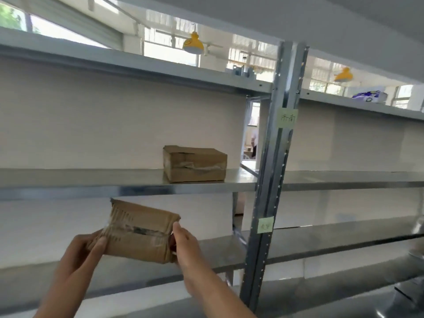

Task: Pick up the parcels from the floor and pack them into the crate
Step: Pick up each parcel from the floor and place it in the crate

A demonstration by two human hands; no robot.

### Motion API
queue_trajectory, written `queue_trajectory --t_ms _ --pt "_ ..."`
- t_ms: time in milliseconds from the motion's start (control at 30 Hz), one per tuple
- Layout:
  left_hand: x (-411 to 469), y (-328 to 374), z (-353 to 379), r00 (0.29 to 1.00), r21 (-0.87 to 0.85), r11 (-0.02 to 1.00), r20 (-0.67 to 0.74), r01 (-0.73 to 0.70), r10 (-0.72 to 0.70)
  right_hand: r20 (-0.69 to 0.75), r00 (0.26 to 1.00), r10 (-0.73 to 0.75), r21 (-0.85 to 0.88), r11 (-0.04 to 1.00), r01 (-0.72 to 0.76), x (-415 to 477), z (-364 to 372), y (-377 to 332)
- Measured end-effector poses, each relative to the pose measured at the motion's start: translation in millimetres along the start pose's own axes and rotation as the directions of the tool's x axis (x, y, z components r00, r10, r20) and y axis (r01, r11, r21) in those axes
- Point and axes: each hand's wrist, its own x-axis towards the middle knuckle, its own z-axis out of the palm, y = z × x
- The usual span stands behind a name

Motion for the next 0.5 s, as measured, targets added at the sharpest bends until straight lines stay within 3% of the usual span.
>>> queue_trajectory --t_ms 267,500 --pt "-10.5 -36.9 -151.3 0.991 0.103 0.994 -0.129 0.032 -0.018 0.269 0.963 -0.029 0.106 0.994 0.000 38.3 155.9 12.1" --pt "-17.1 -71.2 -274.9 0.907 0.384 0.912 -0.419 0.145 0.032 0.565 0.825 -0.002 0.108 0.992 -0.071 80.3 285.6 41.6"
